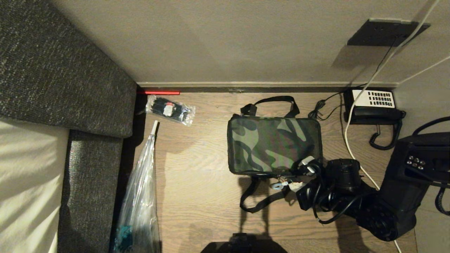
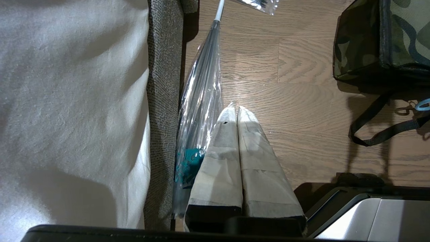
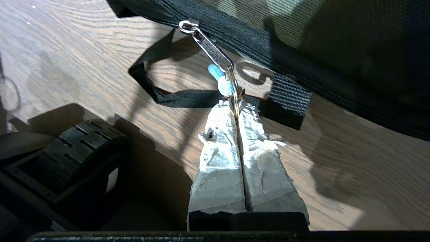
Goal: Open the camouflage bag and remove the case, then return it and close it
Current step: Open the top of the storage box
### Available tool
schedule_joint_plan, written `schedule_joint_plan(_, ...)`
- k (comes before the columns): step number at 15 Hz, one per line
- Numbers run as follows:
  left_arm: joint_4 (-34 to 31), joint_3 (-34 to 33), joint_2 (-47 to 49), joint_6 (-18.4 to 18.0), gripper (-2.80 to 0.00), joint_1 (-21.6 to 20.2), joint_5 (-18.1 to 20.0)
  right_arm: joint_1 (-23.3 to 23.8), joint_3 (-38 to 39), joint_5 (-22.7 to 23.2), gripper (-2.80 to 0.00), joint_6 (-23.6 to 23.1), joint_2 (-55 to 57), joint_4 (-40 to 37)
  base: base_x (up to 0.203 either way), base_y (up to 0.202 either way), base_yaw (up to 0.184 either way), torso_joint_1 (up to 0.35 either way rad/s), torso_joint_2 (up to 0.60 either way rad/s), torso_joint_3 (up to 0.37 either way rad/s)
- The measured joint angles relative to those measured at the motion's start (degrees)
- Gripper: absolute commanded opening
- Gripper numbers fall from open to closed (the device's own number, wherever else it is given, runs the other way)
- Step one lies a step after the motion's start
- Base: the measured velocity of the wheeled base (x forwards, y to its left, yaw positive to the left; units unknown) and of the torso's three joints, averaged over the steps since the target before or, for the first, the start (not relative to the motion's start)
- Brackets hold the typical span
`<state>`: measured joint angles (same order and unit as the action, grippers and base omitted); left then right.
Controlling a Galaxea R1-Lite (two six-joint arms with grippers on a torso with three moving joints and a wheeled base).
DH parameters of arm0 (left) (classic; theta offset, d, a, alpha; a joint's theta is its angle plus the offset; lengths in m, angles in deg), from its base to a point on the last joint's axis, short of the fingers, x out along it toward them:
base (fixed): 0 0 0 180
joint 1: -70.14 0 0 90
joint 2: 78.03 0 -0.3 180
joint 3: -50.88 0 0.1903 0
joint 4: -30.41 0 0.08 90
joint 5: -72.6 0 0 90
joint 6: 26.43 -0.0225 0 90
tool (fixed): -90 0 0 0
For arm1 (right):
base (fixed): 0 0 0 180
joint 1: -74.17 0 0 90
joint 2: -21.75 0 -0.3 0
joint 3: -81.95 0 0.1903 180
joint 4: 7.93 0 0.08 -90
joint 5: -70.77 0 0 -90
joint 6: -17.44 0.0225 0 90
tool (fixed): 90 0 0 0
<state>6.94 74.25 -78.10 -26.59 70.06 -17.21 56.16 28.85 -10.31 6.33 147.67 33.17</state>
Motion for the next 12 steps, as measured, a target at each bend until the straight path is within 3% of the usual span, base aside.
schedule_joint_plan(12,0.02,0.00,0.00,-0.02,-2.80,0.00,0.00,3.09,1.18,0.02,-2.80,-2.62,-2.21,-3.41,0.000,0.000,0.000,0.000,0.00,0.000)
